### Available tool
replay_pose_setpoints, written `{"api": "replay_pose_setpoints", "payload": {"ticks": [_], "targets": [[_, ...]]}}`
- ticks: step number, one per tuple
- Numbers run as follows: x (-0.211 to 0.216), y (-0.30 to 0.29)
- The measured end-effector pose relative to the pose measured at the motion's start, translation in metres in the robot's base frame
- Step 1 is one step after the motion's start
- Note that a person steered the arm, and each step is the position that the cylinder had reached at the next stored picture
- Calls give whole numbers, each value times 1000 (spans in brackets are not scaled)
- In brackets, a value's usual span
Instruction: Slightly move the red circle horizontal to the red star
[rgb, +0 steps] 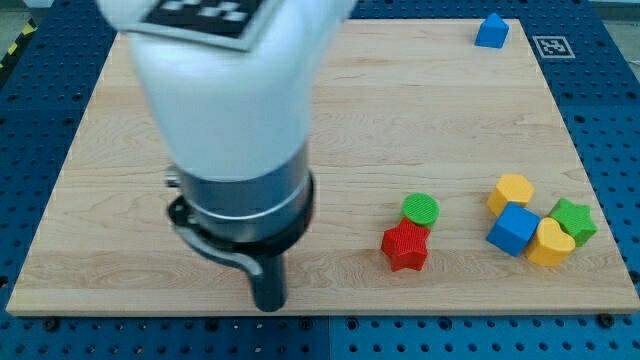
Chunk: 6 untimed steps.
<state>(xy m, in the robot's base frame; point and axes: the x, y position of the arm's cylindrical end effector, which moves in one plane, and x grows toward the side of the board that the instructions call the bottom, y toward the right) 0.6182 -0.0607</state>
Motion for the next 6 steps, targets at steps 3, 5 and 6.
{"api": "replay_pose_setpoints", "payload": {"ticks": [3,5,6], "targets": [[0,-34],[-30,-31],[-37,-13]]}}
